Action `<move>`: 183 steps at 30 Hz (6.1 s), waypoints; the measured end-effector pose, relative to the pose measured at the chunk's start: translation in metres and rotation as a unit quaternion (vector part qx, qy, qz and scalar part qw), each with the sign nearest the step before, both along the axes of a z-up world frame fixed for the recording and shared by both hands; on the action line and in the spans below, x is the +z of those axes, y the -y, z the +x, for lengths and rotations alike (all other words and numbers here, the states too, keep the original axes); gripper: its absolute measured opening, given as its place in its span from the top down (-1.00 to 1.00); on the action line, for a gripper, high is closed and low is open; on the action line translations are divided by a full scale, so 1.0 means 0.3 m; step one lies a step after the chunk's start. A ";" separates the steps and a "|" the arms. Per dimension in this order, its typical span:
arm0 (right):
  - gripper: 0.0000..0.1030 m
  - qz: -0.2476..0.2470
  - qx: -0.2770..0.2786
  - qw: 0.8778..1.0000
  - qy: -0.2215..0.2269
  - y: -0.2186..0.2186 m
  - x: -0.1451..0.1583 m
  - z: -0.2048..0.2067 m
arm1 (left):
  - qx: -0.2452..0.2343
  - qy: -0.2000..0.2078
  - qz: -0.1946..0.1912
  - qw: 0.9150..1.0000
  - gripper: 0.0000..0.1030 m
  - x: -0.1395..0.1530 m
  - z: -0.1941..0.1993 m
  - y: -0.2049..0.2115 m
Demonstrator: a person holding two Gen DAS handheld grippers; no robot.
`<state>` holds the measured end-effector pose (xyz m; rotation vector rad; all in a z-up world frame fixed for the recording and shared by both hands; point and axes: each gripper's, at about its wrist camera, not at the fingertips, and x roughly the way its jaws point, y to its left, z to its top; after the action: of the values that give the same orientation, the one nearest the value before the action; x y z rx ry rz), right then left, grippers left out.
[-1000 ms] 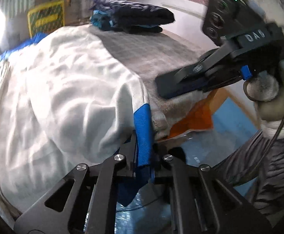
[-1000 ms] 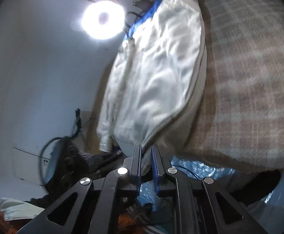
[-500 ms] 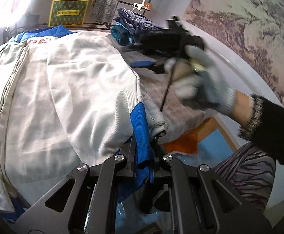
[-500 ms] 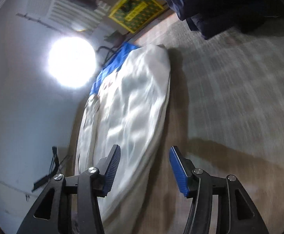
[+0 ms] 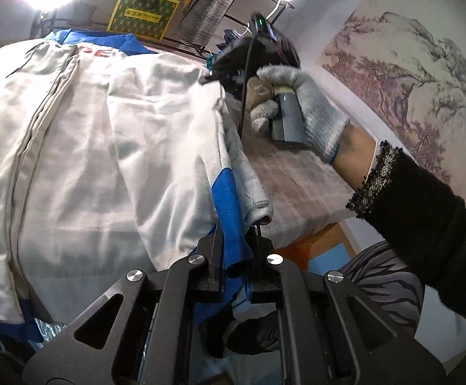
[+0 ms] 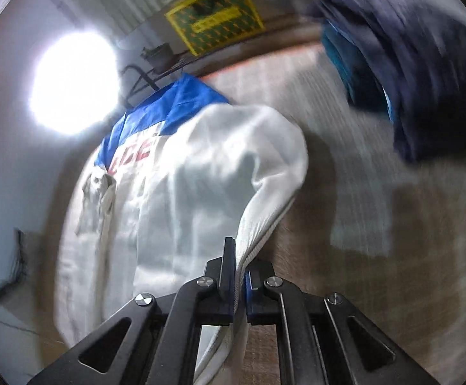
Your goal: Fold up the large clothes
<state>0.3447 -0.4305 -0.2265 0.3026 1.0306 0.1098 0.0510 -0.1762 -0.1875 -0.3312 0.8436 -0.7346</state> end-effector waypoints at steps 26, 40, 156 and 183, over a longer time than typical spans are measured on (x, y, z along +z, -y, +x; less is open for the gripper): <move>0.96 -0.237 0.237 0.942 0.016 -0.938 -0.148 0.145 | 0.152 -0.114 -0.044 0.981 0.89 -0.219 -0.021 -0.394; 0.33 -0.089 0.193 0.977 0.034 -0.616 0.107 -0.143 | 0.139 -0.145 -0.055 0.978 0.89 -0.313 -0.002 -0.391; 0.82 0.295 0.158 0.941 -0.055 -0.430 -0.020 -0.278 | 0.195 -0.262 -0.145 0.934 0.61 -0.101 0.719 -0.780; 0.00 0.242 0.081 0.967 -0.014 -0.254 -0.009 -0.104 | 0.223 -0.185 -0.061 0.955 -0.15 -0.096 0.973 -0.856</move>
<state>0.3134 -0.3543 -0.2291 0.6654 1.0476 0.5108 0.3430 0.0805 -0.2163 -0.7607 1.0310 -0.3030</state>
